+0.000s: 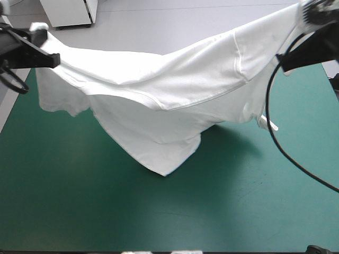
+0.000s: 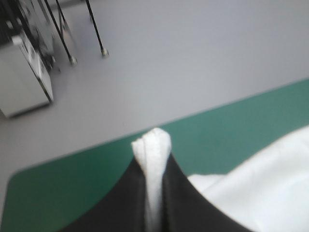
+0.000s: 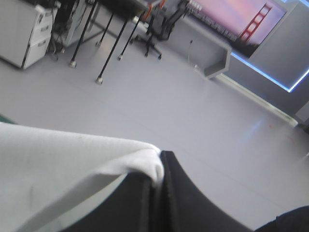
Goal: Fold the cloth
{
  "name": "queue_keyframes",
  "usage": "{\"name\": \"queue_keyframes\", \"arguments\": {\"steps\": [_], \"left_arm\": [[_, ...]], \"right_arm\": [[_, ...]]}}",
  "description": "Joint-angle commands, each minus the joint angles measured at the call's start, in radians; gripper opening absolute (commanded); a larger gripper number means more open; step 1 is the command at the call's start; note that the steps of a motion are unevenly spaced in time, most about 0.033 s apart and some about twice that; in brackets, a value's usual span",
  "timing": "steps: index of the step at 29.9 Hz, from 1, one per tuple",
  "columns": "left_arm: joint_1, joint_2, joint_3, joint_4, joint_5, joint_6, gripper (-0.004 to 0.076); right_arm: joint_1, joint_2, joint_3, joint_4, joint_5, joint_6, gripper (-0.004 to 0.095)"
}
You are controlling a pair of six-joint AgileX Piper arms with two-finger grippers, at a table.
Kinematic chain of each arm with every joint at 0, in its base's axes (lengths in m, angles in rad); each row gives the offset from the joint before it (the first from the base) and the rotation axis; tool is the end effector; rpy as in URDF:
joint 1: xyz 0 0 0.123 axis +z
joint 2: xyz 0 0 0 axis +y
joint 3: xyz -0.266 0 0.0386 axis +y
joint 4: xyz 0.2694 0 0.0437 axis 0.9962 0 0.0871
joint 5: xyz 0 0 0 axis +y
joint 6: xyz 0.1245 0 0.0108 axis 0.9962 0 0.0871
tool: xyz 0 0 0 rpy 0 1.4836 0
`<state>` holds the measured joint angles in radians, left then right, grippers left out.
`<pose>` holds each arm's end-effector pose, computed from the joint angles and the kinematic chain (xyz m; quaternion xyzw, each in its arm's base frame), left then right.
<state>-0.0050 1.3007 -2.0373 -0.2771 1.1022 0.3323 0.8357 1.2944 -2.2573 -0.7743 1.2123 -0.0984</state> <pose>0.2533 -0.0318 0.5715 0.1568 0.7754 -0.0370 0.6106 0.1794 0.0763 0.6319 -0.2035 0.6877 -0.1153 0.6873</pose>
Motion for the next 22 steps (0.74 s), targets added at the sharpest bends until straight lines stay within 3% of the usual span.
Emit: {"name": "queue_keyframes", "arguments": {"steps": [1, 5, 11, 22], "left_arm": [[-0.002, -0.064, -0.128, -0.028, -0.136, -0.008, -0.0009], [-0.002, -0.081, -0.228, -0.03, -0.138, -0.013, -0.0009], [-0.019, -0.164, -0.237, -0.027, -0.122, -0.013, -0.0009], [-0.122, -0.269, -0.237, 0.023, -0.136, -0.012, -0.0009]], "right_arm": [[0.012, -0.018, -0.101, -0.052, -0.118, -0.011, -0.0017], [0.079, -0.052, -0.128, -0.047, -0.143, -0.041, -0.0017], [0.183, -0.116, -0.126, 0.016, -0.103, -0.044, -0.0017], [0.19, -0.146, -0.126, 0.221, -0.123, -0.086, -0.0016]]}}
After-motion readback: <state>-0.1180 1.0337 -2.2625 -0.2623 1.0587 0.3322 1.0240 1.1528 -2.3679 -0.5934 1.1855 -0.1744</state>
